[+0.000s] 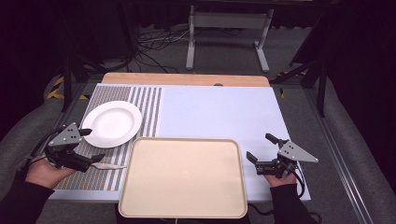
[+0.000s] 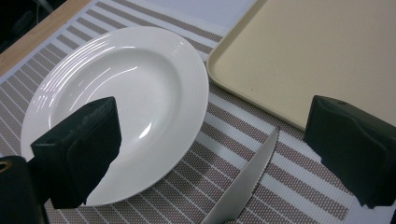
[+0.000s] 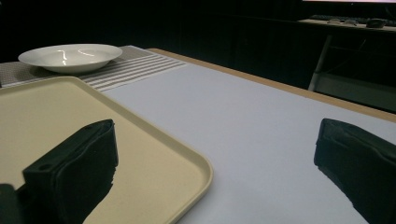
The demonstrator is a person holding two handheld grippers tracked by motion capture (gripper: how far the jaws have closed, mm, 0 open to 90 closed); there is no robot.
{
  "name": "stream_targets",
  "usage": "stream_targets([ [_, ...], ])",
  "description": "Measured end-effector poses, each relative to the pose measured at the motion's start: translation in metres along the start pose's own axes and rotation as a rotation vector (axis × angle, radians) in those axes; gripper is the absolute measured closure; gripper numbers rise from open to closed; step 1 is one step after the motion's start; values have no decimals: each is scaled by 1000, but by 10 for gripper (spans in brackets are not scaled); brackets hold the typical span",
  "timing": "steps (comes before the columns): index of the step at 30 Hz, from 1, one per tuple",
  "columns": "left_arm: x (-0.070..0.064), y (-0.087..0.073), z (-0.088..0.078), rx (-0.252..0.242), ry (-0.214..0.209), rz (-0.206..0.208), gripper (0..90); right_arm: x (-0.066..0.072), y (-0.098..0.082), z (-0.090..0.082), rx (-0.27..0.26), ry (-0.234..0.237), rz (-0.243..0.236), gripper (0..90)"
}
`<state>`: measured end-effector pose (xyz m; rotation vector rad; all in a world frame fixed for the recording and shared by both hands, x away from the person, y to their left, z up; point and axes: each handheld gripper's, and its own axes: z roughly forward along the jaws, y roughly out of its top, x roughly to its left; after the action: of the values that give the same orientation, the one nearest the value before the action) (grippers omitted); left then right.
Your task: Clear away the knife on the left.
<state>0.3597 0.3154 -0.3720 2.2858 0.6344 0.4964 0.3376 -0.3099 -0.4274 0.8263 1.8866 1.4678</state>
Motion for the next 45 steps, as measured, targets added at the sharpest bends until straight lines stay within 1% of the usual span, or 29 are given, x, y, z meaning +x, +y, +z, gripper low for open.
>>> stream_targets([
  [2,2,1,1,36,-8,6,49,0,0,0,1,0,1,4],
  [4,3,3,1,70,-5,30,49,0,0,0,2,2,-1,4],
  [5,3,3,2,87,-6,35,48,0,0,0,3,4,-2,4],
  [7,4,4,2,110,-8,43,49,0,0,0,4,4,-3,4],
  [9,5,5,2,119,-14,38,48,0,0,0,4,4,-3,4],
  [11,6,5,3,147,-17,40,48,0,0,0,4,5,-3,4],
  [12,6,5,3,147,-17,40,48,0,0,0,4,5,-3,4],
  [13,7,5,4,171,-13,38,48,0,0,0,5,5,-4,4],
  [15,8,5,5,193,-14,28,51,0,-1,0,6,5,-4,4],
  [17,10,6,5,223,-22,29,53,0,-1,0,7,5,-4,4],
  [18,10,6,5,223,-22,29,54,0,-1,0,7,5,-4,4],
  [20,10,6,5,234,-17,45,51,0,-1,0,9,5,-2,4],
  [21,9,6,5,240,-12,46,52,0,-1,1,9,5,-2,4],
  [23,10,6,5,250,-17,47,59,0,-1,1,10,5,-2,4],
  [24,11,5,5,247,-22,43,59,0,-1,1,10,5,-2,4],
  [25,11,4,6,249,-26,28,61,0,-1,1,10,5,-2,4],
  [27,10,4,9,278,-24,-7,60,0,-1,1,11,5,-2,4],
  [28,9,4,10,288,-10,-1,61,0,-1,1,10,6,1,4],
  [29,8,3,11,279,0,10,60,0,-1,0,11,6,1,4],
  [30,8,3,11,270,-10,12,56,0,-1,0,11,7,1,4],
  [32,9,2,14,253,-31,2,38,0,-1,0,11,6,1,4],
  [33,9,1,15,259,-24,5,37,0,-1,0,10,7,1,4],
  [35,11,2,16,311,-1,3,74,0,-1,0,10,7,2,4],
  [37,15,0,17,326,-33,-14,85,0,-1,0,11,7,1,4],
  [38,15,0,17,326,-33,-14,83,0,-1,0,11,7,1,4],
  [39,17,-2,18,341,-37,2,83,0,-2,0,11,7,2,4],
  [41,18,-6,20,366,-57,11,83,-1,-2,1,12,9,3,4],
  [42,18,-7,21,374,-56,21,92,-1,-2,1,13,8,1,4],
  [45,19,-12,27,427,-80,59,109,0,-2,1,15,9,6,4],
])
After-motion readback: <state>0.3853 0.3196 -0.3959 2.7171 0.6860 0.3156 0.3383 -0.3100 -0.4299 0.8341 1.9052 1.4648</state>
